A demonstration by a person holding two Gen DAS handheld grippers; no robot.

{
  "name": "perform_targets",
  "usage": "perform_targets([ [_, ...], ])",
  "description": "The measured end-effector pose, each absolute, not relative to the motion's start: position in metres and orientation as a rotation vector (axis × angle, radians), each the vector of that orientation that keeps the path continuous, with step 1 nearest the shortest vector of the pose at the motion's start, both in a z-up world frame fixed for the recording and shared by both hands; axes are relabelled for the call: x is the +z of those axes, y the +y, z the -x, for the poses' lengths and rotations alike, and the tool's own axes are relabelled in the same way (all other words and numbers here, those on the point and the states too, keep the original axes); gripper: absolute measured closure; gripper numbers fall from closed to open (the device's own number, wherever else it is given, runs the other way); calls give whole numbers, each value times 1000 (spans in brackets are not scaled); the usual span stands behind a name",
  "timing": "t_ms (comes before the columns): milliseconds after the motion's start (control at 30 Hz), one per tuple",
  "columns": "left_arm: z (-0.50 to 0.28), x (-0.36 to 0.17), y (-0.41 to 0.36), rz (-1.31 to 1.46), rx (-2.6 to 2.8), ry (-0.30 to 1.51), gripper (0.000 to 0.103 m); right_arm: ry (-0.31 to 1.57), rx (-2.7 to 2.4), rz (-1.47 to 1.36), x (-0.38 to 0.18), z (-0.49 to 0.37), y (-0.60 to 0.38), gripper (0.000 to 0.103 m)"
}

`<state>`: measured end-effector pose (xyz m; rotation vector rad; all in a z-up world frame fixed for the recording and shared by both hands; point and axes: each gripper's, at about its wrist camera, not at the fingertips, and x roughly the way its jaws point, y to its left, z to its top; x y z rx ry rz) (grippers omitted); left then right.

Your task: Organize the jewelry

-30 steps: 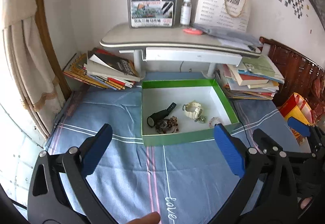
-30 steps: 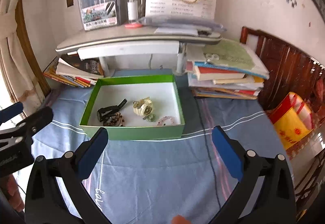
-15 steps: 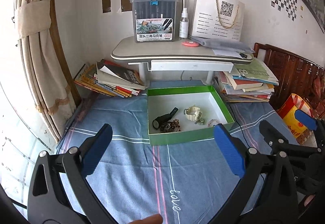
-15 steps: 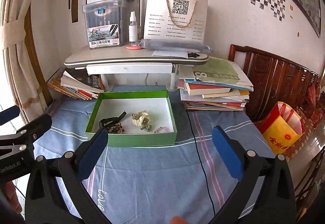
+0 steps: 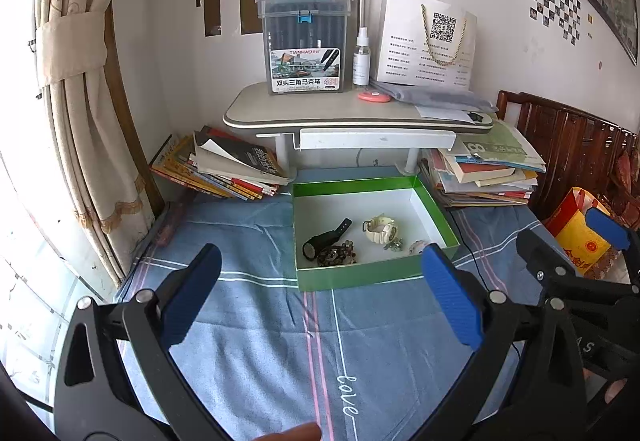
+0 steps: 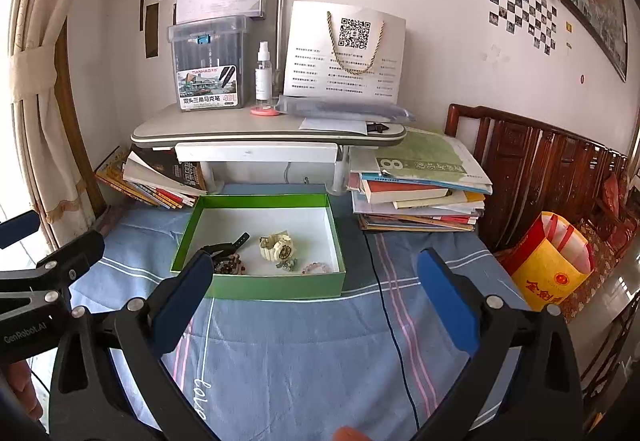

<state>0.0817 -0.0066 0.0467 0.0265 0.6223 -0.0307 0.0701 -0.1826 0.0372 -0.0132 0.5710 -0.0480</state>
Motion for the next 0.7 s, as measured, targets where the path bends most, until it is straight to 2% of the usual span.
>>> perform_targets([
  [700, -81, 40, -5, -41, -14, 646, 4, 559, -34, 3, 39, -66, -183, 3],
])
